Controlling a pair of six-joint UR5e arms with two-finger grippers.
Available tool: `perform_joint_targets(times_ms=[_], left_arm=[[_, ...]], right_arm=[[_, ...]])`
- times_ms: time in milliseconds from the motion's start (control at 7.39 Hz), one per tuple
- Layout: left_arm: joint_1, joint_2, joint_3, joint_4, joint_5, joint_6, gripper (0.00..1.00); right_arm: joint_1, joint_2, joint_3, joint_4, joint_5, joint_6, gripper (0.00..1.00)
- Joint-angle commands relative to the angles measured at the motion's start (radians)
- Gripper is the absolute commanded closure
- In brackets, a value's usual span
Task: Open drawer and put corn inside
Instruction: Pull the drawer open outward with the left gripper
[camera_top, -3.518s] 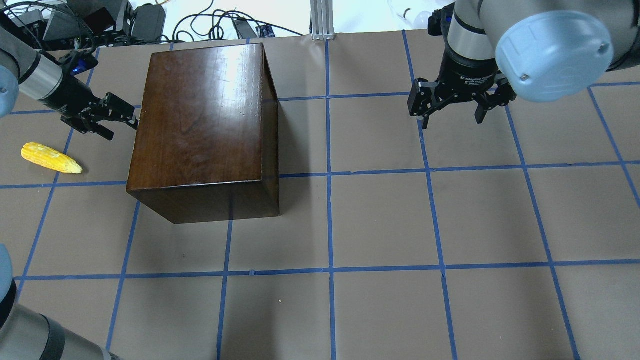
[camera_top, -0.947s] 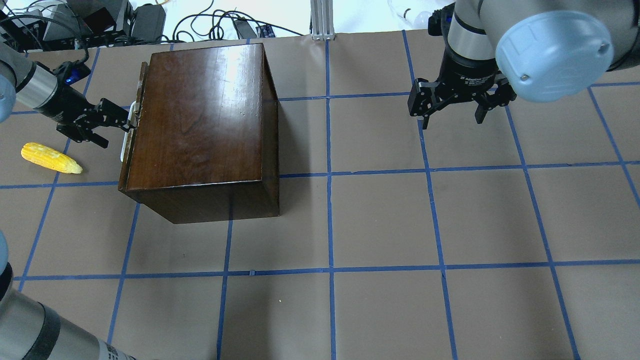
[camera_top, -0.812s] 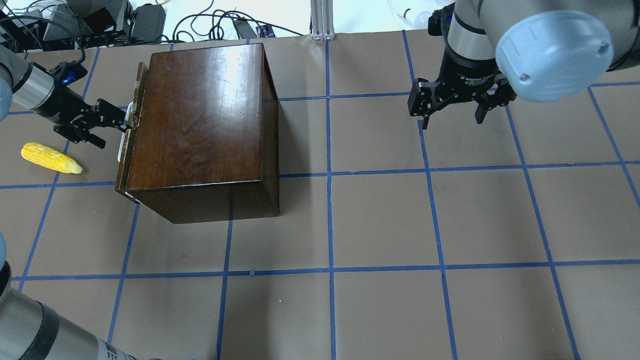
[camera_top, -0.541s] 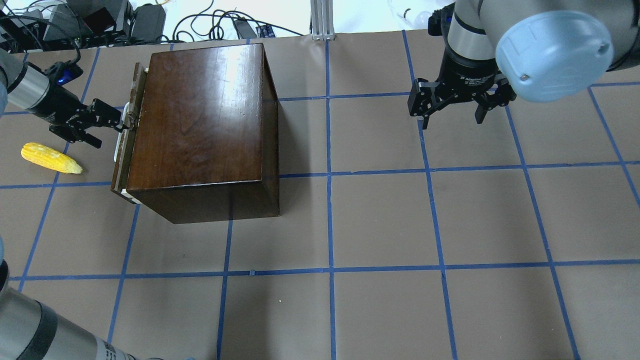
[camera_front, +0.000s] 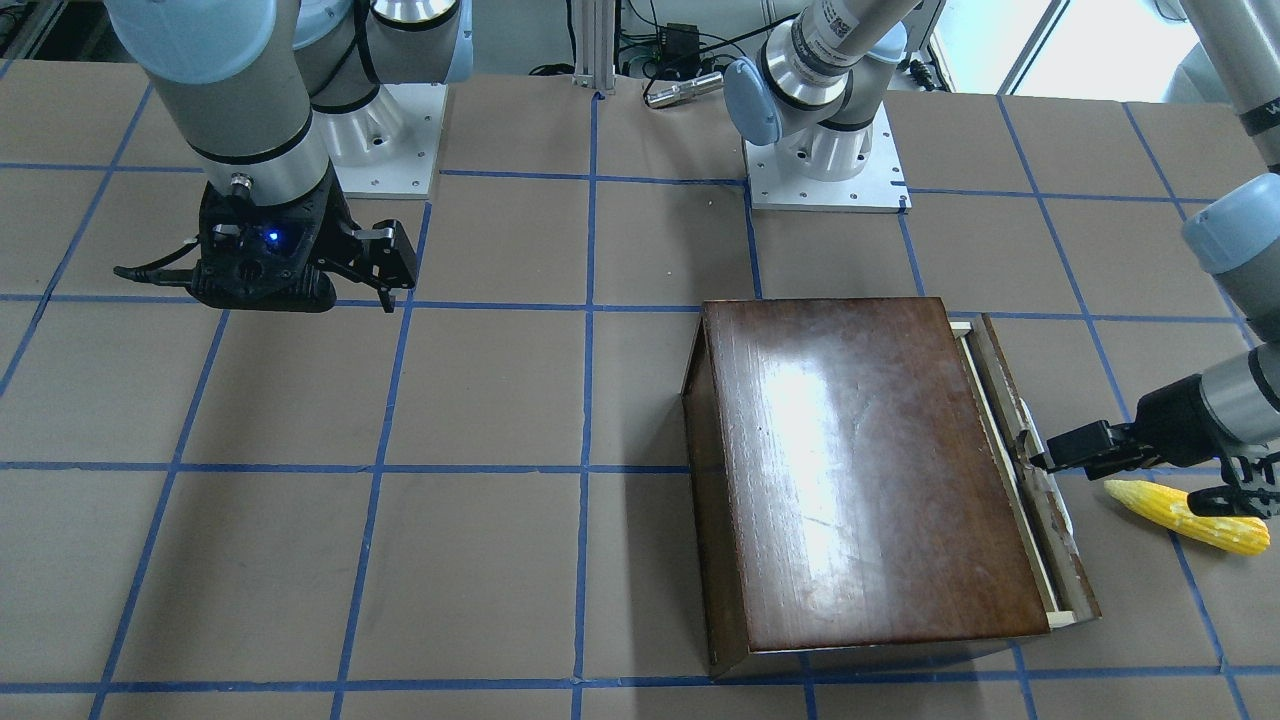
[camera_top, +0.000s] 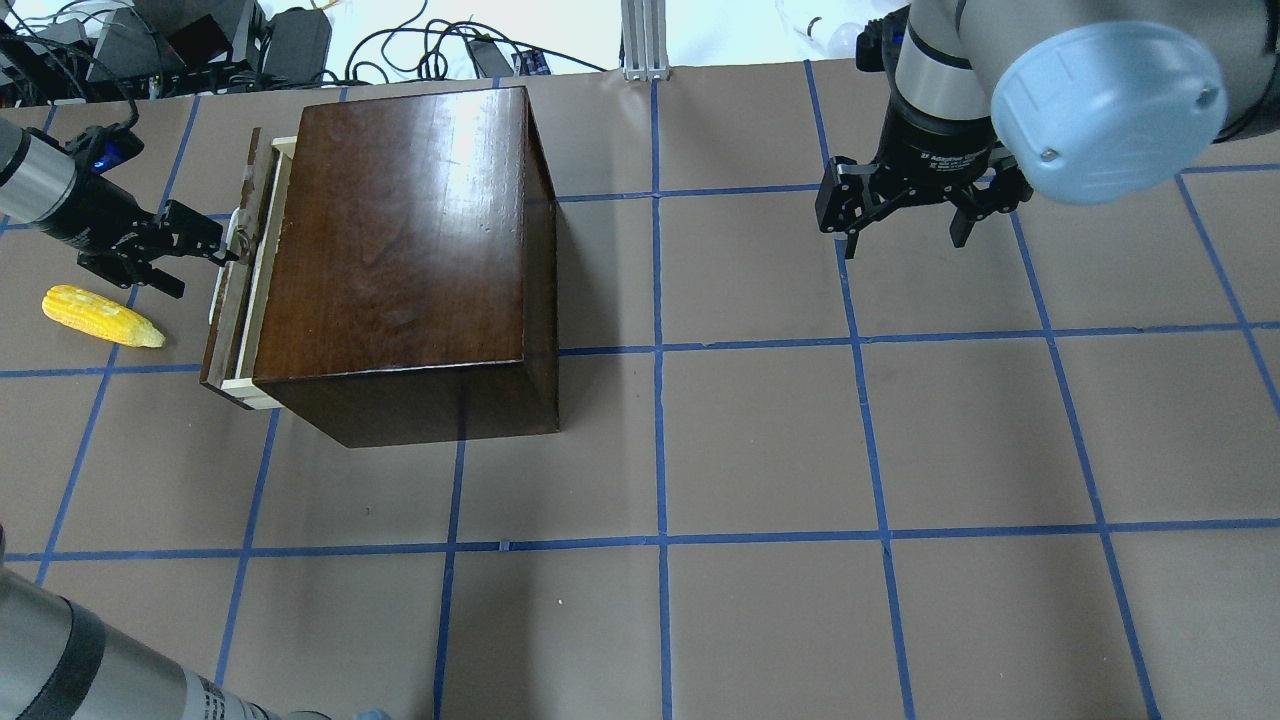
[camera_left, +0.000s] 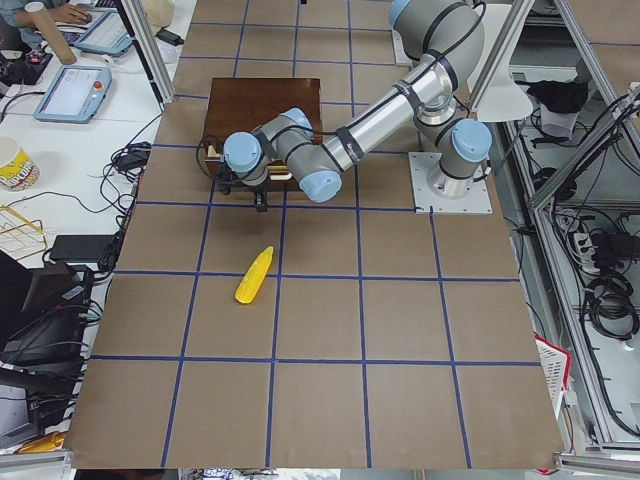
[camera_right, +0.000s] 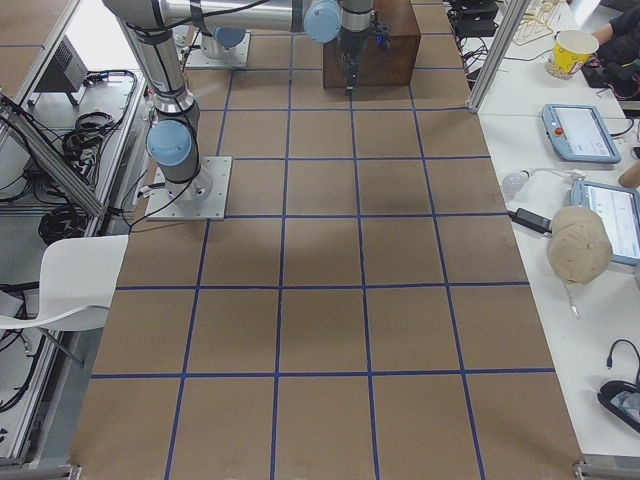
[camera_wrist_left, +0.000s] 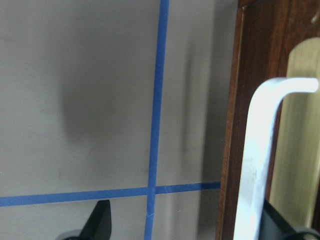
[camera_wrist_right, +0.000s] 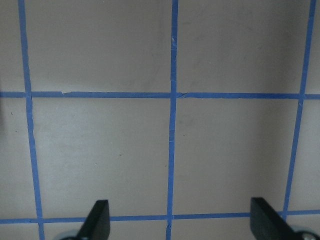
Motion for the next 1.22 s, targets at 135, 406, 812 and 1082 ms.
perform_joint_targets(times_ms=[135,406,812,1082], left_arm=[[0.006,-0.006,0.006,0.005,0.038,0.003,0.0],[0.006,-0.006,0.004,0.036,0.054,0.003,0.0],[0.008,-0.004,0.007,0.04,0.091,0.007,0.0],[0.021,-0.006,0.007,0.054,0.092,0.01,0.0]], right_arm=[[0.0,0.0,0.0,0.0,0.0,0.0,0.0],[0.0,0.0,0.0,0.0,0.0,0.0,0.0],[0.0,0.0,0.0,0.0,0.0,0.0,0.0],[0.0,0.0,0.0,0.0,0.0,0.0,0.0]])
